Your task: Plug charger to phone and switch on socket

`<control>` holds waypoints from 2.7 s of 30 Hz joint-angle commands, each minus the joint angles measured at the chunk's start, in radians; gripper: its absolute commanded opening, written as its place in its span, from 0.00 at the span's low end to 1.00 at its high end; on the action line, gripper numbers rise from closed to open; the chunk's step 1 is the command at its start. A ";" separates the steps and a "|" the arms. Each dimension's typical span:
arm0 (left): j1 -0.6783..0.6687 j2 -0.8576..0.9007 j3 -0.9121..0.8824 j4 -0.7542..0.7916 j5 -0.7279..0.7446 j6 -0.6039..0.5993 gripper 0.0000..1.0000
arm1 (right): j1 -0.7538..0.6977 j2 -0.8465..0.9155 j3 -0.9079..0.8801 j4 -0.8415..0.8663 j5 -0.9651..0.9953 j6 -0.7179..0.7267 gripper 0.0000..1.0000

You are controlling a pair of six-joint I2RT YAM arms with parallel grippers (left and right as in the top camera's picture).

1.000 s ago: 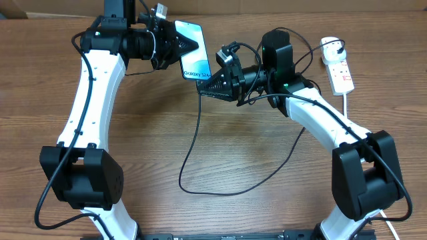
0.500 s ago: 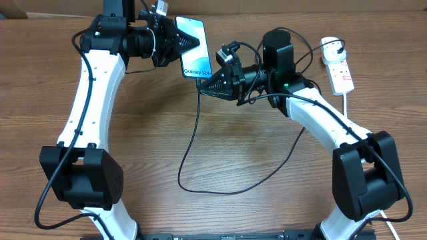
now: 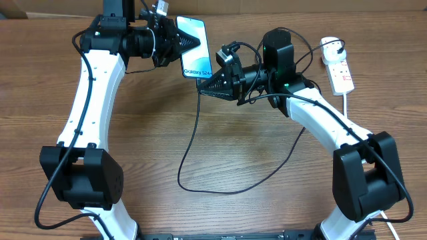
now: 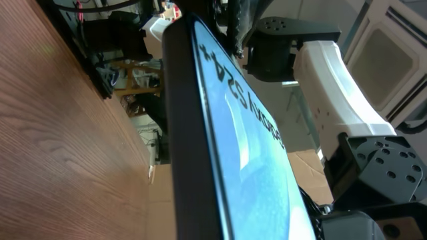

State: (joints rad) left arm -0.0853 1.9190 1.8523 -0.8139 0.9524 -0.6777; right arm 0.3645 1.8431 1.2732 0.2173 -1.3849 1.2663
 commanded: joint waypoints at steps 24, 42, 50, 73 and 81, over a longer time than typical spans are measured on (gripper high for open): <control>-0.007 -0.010 0.028 0.004 0.126 -0.006 0.04 | 0.009 -0.016 0.003 0.017 0.044 0.029 0.04; -0.007 -0.010 0.028 -0.002 0.175 0.005 0.04 | 0.000 -0.016 0.003 0.043 0.045 0.028 0.04; 0.001 -0.010 0.028 -0.049 0.175 0.039 0.04 | -0.002 -0.016 0.003 0.085 0.014 0.028 0.04; 0.021 -0.010 0.028 -0.058 0.196 0.053 0.04 | -0.034 -0.016 0.003 0.088 -0.029 0.029 0.09; 0.021 -0.010 0.028 -0.033 0.165 0.039 0.04 | -0.026 -0.016 0.003 0.088 -0.056 0.043 0.32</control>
State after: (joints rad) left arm -0.0589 1.9190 1.8523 -0.8597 1.0847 -0.6445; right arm 0.3344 1.8408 1.2728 0.2989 -1.4330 1.3048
